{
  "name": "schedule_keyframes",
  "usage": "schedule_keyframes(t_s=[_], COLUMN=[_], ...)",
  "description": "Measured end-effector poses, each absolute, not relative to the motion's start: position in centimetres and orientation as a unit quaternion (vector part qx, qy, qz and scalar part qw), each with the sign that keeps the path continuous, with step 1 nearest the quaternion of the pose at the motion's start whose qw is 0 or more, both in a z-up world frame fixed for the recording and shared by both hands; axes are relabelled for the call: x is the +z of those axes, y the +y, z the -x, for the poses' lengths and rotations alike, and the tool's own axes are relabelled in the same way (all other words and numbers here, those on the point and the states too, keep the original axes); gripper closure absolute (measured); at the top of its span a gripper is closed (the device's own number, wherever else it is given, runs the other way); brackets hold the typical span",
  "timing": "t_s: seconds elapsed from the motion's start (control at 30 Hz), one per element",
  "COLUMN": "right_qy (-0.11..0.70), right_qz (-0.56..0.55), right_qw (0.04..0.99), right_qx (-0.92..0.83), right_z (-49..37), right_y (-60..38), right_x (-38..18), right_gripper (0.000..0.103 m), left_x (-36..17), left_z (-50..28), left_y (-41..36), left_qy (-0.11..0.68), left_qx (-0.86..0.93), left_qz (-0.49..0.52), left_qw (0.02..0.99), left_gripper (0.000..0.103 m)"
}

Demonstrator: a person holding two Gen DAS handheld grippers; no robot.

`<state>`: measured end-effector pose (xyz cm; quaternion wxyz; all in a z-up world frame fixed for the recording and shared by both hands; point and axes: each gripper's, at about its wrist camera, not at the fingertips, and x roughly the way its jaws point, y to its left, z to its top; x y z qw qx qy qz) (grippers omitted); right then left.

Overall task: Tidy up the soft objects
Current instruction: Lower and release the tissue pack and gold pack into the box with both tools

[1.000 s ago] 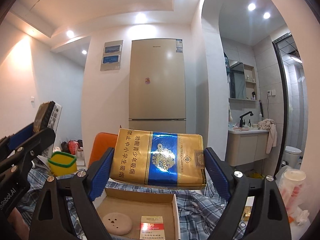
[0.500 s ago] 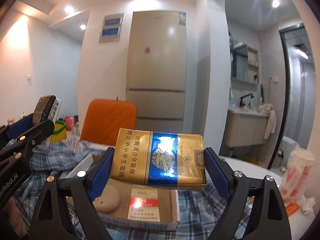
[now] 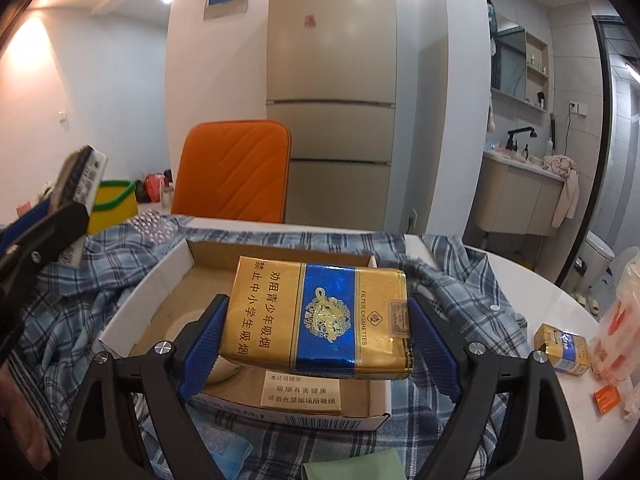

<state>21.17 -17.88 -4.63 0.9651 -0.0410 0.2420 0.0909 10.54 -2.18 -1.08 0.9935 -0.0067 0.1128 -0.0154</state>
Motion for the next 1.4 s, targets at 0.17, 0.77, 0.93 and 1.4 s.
schedule_keyframes(t_s=[0.17, 0.77, 0.93, 1.4], right_qy=[0.256, 0.304, 0.299, 0.265], right_qz=[0.041, 0.042, 0.044, 0.034], right_qw=[0.961, 0.946, 0.947, 0.958], right_qx=[0.09, 0.107, 0.106, 0.107], right_z=[-21.7, -23.3, -23.1, -21.9], right_y=[-18.0, -17.7, -17.6, -18.1], right_x=[-5.1, -6.4, -6.1, -5.1], right_gripper=[0.013, 0.013, 0.013, 0.013], left_x=[-1.0, -1.3, -1.3, -1.1], left_z=[-10.8, -11.6, -11.5, -10.9], left_y=[-2.3, -2.4, -2.3, -2.4], left_qy=[0.118, 0.141, 0.139, 0.128], left_qx=[-0.017, -0.021, -0.022, -0.017], left_qz=[0.003, -0.005, -0.003, 0.003], left_qw=[0.993, 0.99, 0.99, 0.992], left_gripper=[0.058, 0.057, 0.057, 0.009])
